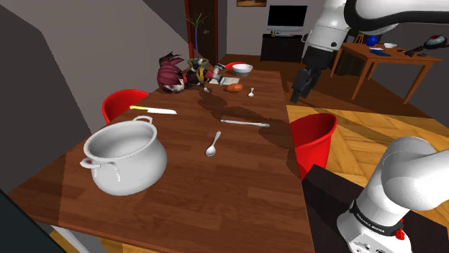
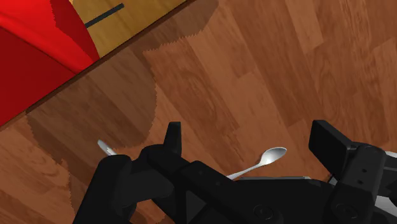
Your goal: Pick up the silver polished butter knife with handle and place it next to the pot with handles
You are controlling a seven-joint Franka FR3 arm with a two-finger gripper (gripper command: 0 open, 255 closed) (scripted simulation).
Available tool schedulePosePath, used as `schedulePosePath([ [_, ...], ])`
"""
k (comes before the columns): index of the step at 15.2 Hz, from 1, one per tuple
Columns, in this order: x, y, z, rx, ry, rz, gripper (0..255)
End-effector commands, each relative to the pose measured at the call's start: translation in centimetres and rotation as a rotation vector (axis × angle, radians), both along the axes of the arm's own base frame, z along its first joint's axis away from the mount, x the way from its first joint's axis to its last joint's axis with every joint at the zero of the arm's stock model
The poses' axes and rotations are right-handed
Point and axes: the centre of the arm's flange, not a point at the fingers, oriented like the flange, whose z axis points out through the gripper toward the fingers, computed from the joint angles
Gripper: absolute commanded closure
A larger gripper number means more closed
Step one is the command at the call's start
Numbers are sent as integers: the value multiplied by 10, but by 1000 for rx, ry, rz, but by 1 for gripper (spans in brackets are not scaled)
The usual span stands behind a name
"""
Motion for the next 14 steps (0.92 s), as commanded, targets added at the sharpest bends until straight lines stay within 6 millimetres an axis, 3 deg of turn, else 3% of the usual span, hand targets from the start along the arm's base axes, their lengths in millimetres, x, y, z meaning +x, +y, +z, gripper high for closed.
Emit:
schedulePosePath([
  [1,0,0,0,0,0,0,0],
  [14,135,-61,-96,-91,63,256,0],
])
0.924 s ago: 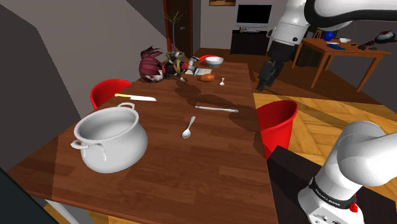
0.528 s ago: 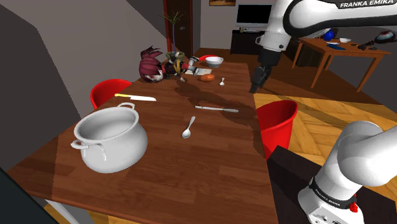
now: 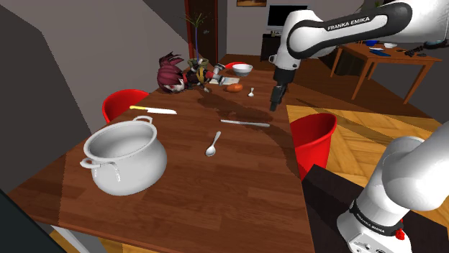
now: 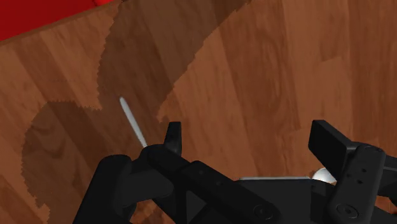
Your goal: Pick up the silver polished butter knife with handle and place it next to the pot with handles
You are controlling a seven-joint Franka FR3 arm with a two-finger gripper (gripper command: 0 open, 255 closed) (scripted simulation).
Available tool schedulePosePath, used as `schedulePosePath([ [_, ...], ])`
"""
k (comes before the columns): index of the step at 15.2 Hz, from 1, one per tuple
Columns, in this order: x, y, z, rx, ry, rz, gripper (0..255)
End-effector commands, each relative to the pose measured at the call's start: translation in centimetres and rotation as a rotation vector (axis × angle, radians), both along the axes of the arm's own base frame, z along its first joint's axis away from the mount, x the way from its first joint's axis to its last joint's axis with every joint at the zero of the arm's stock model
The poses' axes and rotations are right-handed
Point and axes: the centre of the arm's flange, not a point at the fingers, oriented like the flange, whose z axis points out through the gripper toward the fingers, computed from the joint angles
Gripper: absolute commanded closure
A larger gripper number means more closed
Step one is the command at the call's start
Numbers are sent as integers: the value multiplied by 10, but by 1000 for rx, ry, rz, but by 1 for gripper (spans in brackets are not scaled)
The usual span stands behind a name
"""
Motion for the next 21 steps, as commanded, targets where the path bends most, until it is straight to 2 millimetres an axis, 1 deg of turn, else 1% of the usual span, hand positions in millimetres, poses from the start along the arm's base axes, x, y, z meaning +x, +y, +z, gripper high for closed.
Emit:
schedulePosePath([
  [1,25,-6,-16,-16,10,42,0],
  [7,90,-24,-61,-58,39,160,0],
  [14,166,-38,-116,-107,72,298,0],
  [15,171,-39,-120,-110,74,306,0],
  [21,169,-39,-151,-110,74,306,0],
])
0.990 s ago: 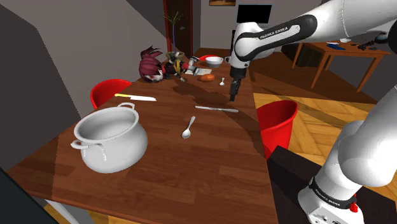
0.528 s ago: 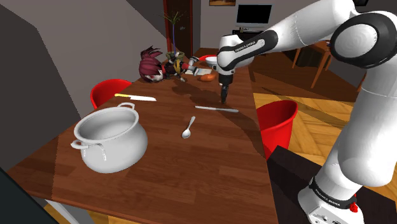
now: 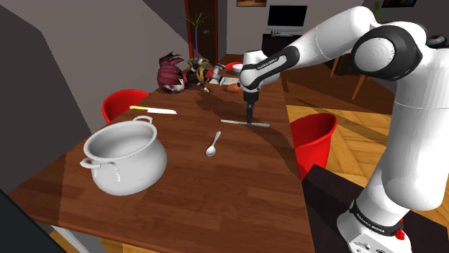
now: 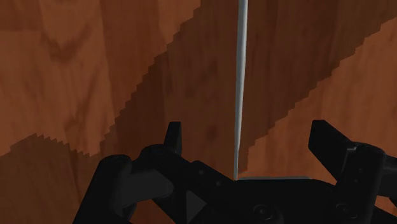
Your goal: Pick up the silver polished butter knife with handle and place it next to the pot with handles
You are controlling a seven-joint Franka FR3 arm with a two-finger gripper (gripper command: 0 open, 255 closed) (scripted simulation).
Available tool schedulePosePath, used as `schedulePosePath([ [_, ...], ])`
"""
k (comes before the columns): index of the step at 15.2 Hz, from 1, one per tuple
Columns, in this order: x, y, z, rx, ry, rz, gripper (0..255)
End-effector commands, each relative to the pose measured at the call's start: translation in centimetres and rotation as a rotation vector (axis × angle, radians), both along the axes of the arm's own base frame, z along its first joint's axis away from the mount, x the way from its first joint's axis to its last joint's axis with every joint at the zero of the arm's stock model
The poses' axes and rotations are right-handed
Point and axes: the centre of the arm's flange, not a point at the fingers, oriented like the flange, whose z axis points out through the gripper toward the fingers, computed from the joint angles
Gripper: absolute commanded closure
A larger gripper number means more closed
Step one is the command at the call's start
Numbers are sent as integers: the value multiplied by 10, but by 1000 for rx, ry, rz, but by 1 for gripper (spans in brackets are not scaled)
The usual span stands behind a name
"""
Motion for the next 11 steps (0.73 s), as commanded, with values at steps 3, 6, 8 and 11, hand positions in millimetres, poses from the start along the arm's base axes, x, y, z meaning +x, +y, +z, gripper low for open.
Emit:
schedulePosePath([
  [3,0,0,-14,0,0,0,0],
  [6,0,0,-14,0,0,0,0],
  [8,0,0,-14,0,0,0,0],
  [11,0,0,-14,0,0,0,255],
])
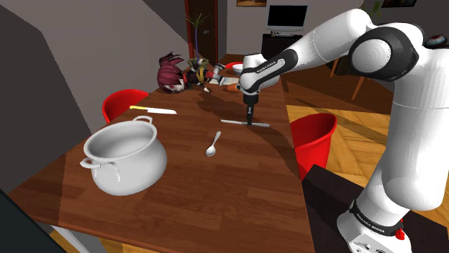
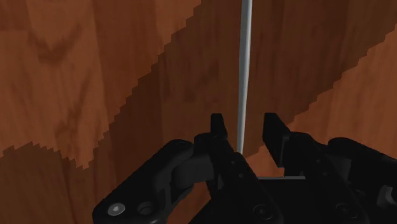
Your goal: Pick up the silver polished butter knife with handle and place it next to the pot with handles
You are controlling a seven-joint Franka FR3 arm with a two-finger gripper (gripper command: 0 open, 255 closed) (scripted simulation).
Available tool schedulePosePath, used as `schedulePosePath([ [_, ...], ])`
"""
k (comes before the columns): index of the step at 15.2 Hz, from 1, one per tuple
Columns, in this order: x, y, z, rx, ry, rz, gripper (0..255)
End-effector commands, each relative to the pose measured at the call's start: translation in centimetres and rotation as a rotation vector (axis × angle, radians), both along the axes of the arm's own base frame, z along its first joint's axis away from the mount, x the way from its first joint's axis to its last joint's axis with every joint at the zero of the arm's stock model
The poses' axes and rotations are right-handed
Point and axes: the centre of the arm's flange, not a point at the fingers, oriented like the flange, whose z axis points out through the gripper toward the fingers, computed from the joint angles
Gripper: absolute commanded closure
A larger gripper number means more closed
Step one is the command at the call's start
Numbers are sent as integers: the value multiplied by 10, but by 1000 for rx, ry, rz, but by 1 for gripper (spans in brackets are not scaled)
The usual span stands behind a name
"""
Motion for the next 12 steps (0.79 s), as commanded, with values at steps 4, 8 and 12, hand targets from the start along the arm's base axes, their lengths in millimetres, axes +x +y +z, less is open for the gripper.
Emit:
schedulePosePath([
  [4,0,0,0,0,0,0,255],
  [8,0,0,0,0,0,0,255],
  [12,0,0,21,0,0,0,255],
])
